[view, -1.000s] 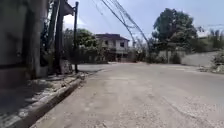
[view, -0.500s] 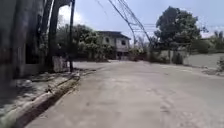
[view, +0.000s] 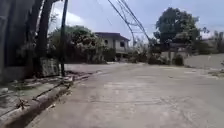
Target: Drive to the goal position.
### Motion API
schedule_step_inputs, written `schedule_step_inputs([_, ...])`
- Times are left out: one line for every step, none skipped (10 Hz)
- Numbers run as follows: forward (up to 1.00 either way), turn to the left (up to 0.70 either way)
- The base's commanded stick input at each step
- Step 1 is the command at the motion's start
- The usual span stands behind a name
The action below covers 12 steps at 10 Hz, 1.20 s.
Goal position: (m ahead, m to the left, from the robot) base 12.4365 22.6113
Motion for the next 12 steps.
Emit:
schedule_step_inputs([1.00,0.00])
schedule_step_inputs([1.00,0.02])
schedule_step_inputs([1.00,0.07])
schedule_step_inputs([1.00,0.04])
schedule_step_inputs([1.00,0.00])
schedule_step_inputs([1.00,0.00])
schedule_step_inputs([1.00,0.00])
schedule_step_inputs([1.00,0.00])
schedule_step_inputs([1.00,0.00])
schedule_step_inputs([1.00,0.00])
schedule_step_inputs([1.00,0.00])
schedule_step_inputs([1.00,0.00])
